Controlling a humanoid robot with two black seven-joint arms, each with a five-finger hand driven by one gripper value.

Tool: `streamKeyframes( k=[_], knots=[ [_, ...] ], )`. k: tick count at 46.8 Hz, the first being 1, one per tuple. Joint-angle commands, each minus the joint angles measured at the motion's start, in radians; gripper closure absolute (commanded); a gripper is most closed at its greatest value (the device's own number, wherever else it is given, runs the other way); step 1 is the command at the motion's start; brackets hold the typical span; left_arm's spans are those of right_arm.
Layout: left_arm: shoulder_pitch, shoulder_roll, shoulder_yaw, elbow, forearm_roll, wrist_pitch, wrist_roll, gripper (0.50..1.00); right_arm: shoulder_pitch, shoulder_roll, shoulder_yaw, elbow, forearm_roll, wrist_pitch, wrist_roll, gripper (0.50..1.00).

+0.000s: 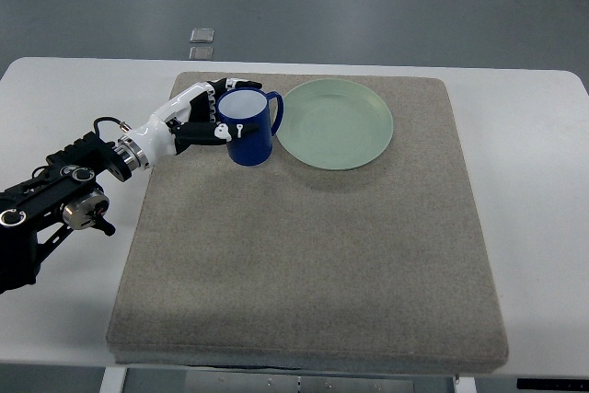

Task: Place cup left of plate with left hand
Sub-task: 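Lift and carry the blue mug with the left hand past the plate's side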

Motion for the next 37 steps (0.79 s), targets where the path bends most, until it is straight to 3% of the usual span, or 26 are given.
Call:
streamKeyframes(
  k=[1, 12, 34, 37],
  knots=[
    [-0.002, -0.003, -0.023, 0.037, -0.007, 0.001, -0.001, 0.947, 0.000, 0.000, 0.000, 0.000, 0.000, 0.000, 0.000, 0.568],
    [-0.021, -0.009, -0.040, 0.145, -0.004, 0.020, -0.049, 0.943, 0.000, 0.000, 0.000, 0.000, 0.000, 0.000, 0.000, 0.568],
    [-0.019, -0.049, -0.020, 0.228, 0.014, 0.065, -0.110, 0.943, 0.000, 0.000, 0.000, 0.000, 0.000, 0.000, 0.000, 0.568],
    [-0.019, -0.050, -0.018, 0.232, 0.014, 0.088, -0.110, 0.926, 0.000, 0.000, 0.000, 0.000, 0.000, 0.000, 0.000, 0.568]
  ],
)
